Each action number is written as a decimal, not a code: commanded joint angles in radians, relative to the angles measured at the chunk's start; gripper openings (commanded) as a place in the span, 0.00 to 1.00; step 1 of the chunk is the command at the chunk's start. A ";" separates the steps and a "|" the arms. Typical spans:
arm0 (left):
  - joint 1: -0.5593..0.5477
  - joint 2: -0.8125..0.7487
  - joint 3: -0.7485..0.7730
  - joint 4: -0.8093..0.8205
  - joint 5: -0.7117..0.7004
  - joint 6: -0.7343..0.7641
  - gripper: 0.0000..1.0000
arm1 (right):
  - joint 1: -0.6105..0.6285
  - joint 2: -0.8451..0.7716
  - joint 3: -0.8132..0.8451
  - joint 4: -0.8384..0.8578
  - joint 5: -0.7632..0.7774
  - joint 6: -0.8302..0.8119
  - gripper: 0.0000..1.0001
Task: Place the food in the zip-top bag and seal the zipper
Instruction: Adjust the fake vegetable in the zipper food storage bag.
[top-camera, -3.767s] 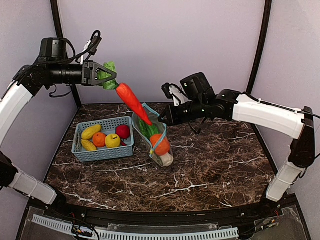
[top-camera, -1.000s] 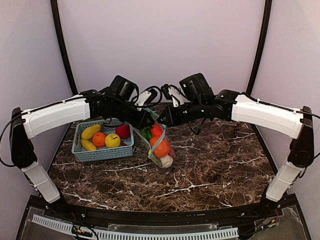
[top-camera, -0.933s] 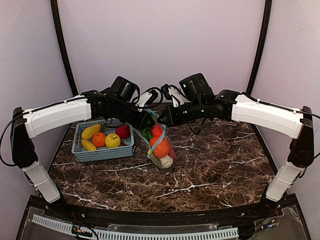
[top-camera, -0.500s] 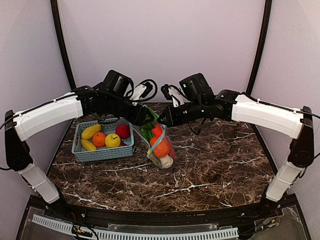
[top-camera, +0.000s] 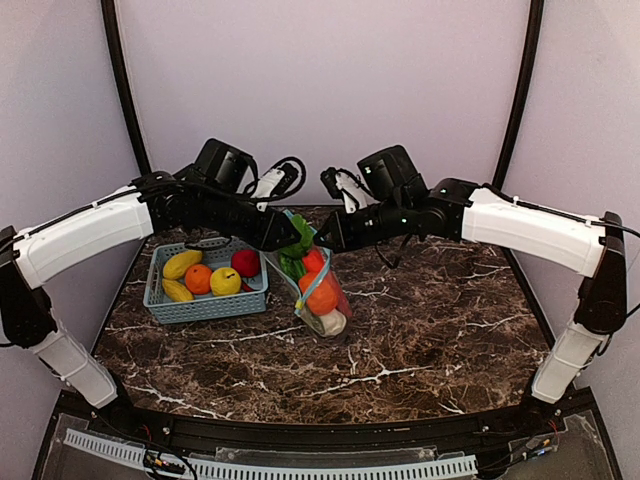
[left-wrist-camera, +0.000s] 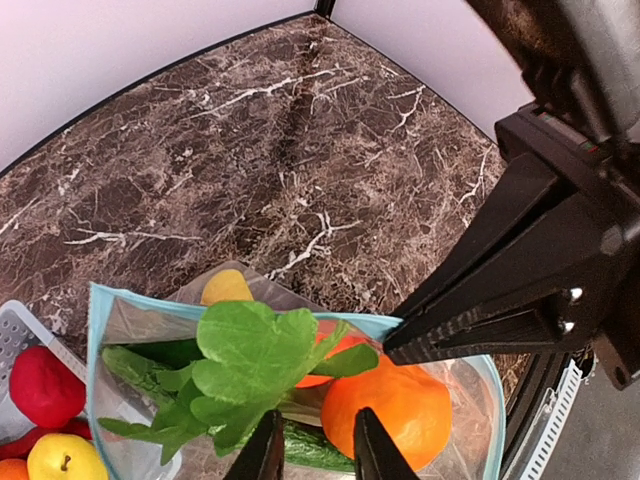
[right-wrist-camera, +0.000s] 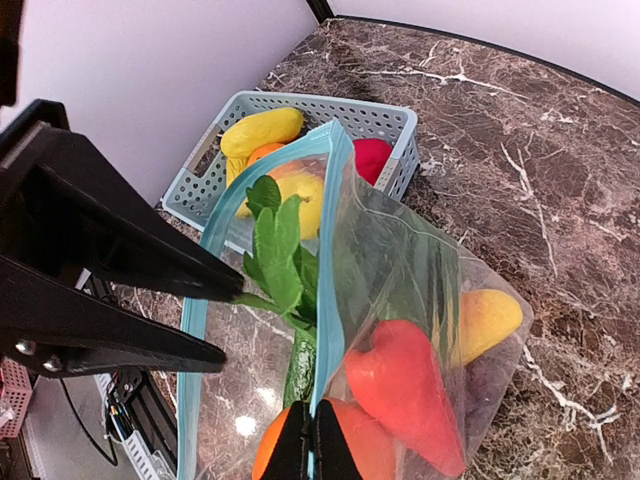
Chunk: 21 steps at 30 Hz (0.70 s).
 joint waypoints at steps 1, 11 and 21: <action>-0.006 0.047 -0.040 0.035 0.065 -0.045 0.23 | -0.006 0.001 0.040 0.052 -0.012 0.003 0.00; -0.006 0.175 -0.050 0.137 0.018 -0.056 0.21 | -0.006 0.008 0.027 0.060 -0.027 0.009 0.00; -0.006 0.186 -0.081 0.186 -0.044 -0.071 0.22 | -0.006 -0.001 0.013 0.061 -0.004 0.008 0.00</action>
